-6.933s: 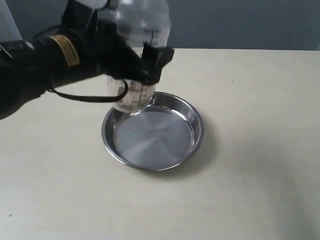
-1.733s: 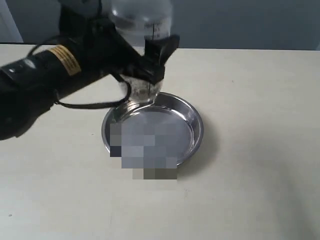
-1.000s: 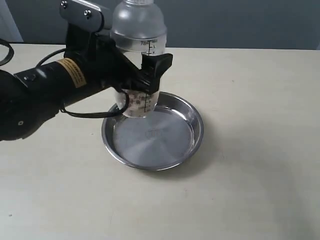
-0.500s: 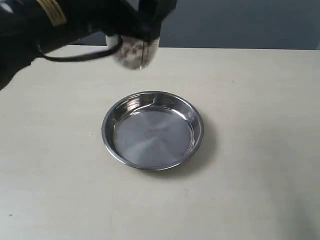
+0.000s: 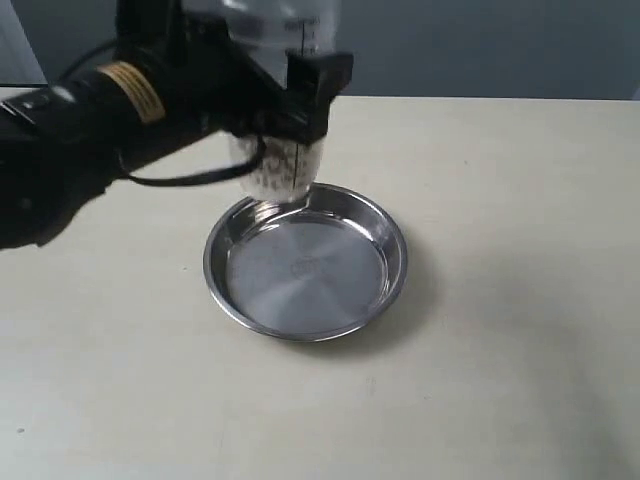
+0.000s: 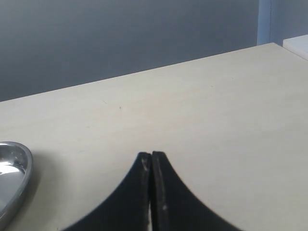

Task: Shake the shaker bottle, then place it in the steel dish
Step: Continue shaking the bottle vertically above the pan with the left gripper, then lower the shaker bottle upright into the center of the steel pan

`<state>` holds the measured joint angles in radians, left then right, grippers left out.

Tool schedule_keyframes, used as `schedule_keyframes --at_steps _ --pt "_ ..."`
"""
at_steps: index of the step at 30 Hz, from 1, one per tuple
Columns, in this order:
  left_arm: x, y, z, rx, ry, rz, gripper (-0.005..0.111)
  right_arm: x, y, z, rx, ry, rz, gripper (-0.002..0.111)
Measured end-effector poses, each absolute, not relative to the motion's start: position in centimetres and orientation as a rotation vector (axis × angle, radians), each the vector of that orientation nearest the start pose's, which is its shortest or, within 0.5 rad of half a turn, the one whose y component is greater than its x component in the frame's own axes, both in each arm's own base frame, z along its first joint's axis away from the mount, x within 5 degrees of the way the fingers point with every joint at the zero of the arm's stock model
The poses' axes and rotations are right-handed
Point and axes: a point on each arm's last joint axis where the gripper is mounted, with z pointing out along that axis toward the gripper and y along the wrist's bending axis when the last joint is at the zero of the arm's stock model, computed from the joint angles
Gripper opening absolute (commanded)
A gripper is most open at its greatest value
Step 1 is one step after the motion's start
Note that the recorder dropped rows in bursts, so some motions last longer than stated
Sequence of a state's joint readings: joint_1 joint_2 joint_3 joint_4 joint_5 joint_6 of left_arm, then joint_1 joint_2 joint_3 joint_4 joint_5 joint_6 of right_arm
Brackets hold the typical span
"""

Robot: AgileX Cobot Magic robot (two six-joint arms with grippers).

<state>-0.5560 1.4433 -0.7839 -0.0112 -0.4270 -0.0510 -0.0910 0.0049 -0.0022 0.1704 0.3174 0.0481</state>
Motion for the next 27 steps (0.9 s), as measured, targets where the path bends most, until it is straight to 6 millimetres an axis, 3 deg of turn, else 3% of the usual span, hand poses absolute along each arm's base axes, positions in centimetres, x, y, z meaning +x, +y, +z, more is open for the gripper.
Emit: schedule_keyframes --at_steps 3,12,17,27 --pt "26.8 -16.6 25.6 0.444 1.771 -0.434 0.0 5.4 0.0 18.5 0.233 1.786 0.133 -0.001" --pt "26.9 -16.7 25.8 0.432 1.703 -0.443 0.0 5.4 0.0 18.5 0.233 1.786 0.133 -0.001" --pt "28.2 -17.5 22.2 0.433 1.709 -0.44 0.0 5.4 0.0 18.5 0.233 1.786 0.133 -0.001" --pt "29.9 -18.4 18.3 0.343 1.612 -0.506 0.0 5.4 0.0 18.5 0.233 1.786 0.133 -0.001"
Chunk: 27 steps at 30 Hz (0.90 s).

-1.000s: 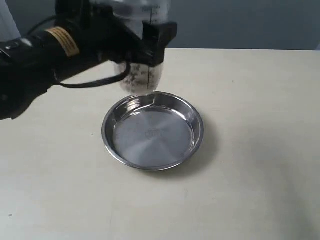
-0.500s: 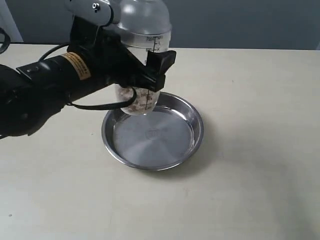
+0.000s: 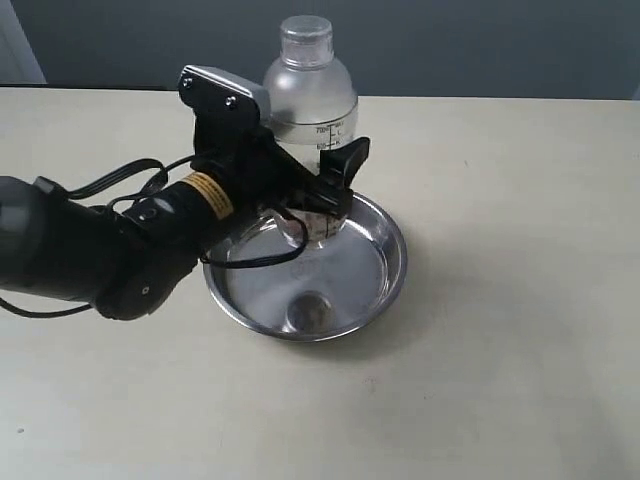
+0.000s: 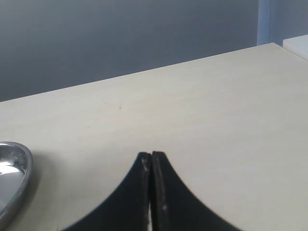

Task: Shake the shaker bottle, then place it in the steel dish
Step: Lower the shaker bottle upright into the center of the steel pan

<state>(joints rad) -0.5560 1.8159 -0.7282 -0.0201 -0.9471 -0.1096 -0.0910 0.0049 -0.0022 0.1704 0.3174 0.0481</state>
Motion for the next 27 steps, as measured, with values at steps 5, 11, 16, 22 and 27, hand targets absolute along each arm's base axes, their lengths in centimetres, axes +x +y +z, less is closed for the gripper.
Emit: schedule_keyframes --at_steps 5,11,16,22,27 --pt "30.0 -18.2 18.7 0.3 1.581 -0.506 0.0 5.4 0.0 18.5 0.233 1.786 0.133 -0.001" --pt "30.4 -18.4 15.8 0.327 1.653 -0.475 0.0 5.4 0.0 18.5 0.233 1.786 0.133 -0.001" --pt "30.6 -18.4 13.3 0.332 1.694 -0.461 0.0 5.4 0.0 18.5 0.233 1.786 0.133 -0.001" --pt "30.7 -18.4 12.2 0.322 1.697 -0.454 0.0 5.4 0.0 18.5 0.233 1.786 0.133 -0.001" --pt "30.7 -18.4 12.1 0.318 1.698 -0.452 0.0 5.4 0.0 18.5 0.233 1.786 0.133 -0.001"
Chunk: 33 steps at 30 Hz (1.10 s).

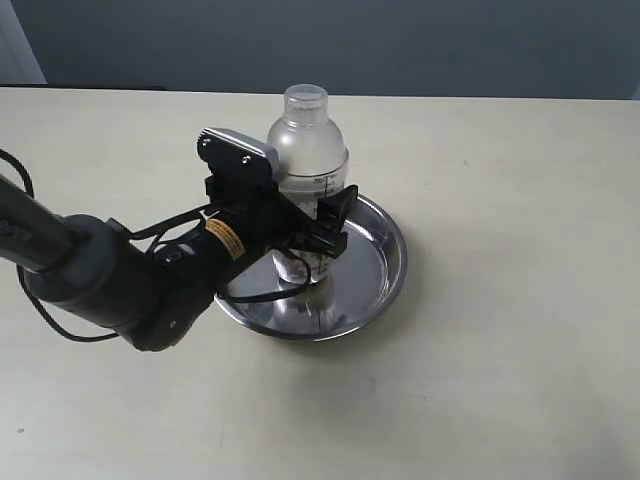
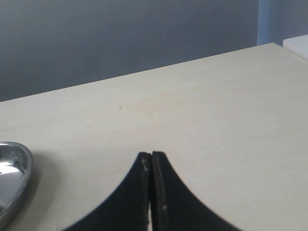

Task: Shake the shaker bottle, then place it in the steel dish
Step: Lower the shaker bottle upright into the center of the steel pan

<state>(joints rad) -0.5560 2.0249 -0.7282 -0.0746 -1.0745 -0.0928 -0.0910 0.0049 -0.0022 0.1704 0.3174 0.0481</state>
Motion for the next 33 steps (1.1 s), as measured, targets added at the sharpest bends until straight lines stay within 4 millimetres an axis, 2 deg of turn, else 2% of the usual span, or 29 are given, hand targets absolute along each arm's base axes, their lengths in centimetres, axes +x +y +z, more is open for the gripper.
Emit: schedule_keyframes --at_steps 2,4,6,11,16,18,33 --pt "30.7 -18.38 12.06 0.318 1.698 -0.452 0.0 5.45 -0.01 18.54 0.233 1.786 0.133 -0.001" --pt "30.7 -18.38 12.06 0.318 1.698 -0.452 0.006 5.45 -0.01 18.54 0.233 1.786 0.133 -0.001" --pt "30.7 -18.37 12.05 0.319 1.7 -0.452 0.016 5.45 -0.01 18.54 0.233 1.786 0.133 -0.001" --pt "30.66 -18.36 11.83 0.323 1.724 -0.448 0.052 5.45 -0.01 18.54 0.233 1.786 0.133 -0.001" --pt "30.66 -18.36 11.77 0.325 1.73 -0.446 0.072 5.45 -0.01 18.54 0.233 1.786 0.133 -0.001" --pt "30.65 -18.37 11.77 0.327 1.73 -0.447 0.075 5.45 -0.01 18.54 0.233 1.786 0.133 -0.001" --pt "30.7 -18.41 11.75 0.328 1.736 -0.446 0.075 5.45 -0.01 18.54 0.233 1.786 0.133 -0.001"
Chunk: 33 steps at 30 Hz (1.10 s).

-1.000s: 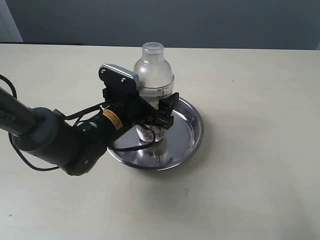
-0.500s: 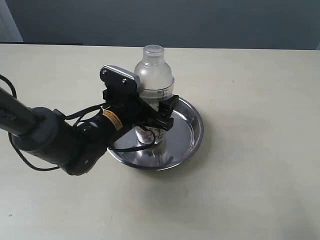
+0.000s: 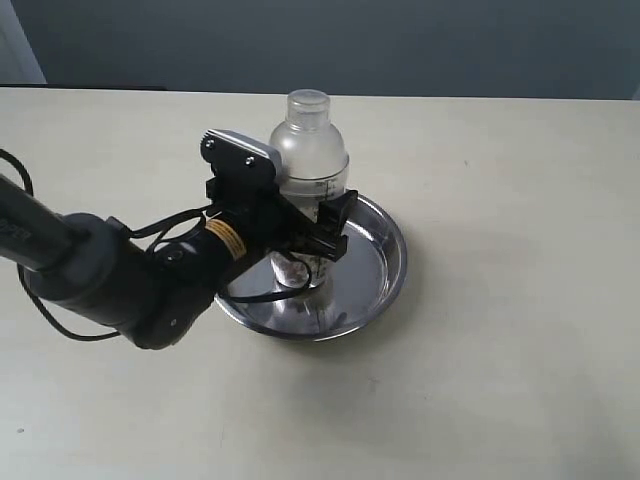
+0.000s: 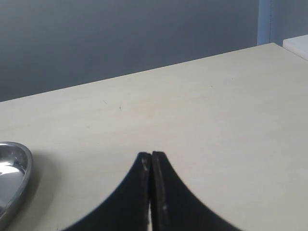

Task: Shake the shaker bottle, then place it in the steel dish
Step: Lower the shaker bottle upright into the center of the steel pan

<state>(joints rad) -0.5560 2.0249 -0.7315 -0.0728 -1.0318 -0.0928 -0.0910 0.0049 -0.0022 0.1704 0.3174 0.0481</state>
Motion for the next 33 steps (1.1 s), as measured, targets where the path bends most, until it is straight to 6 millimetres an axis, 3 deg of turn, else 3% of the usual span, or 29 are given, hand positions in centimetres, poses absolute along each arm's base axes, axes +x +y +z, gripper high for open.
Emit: schedule_keyframes --at_steps 9,16,26,33 --pt "30.7 -18.5 11.7 0.34 1.748 -0.448 0.076 5.4 0.0 18.5 0.233 1.786 0.133 -0.001" --pt "30.7 -18.4 11.4 0.359 1.792 -0.437 0.106 5.4 0.0 18.5 0.233 1.786 0.133 -0.001" --pt "30.5 -18.0 10.2 0.37 1.927 -0.392 0.105 5.4 0.0 18.5 0.233 1.786 0.133 -0.001" --pt "30.5 -18.1 12.0 0.375 1.885 -0.394 0.105 5.4 0.0 18.5 0.233 1.786 0.133 -0.001"
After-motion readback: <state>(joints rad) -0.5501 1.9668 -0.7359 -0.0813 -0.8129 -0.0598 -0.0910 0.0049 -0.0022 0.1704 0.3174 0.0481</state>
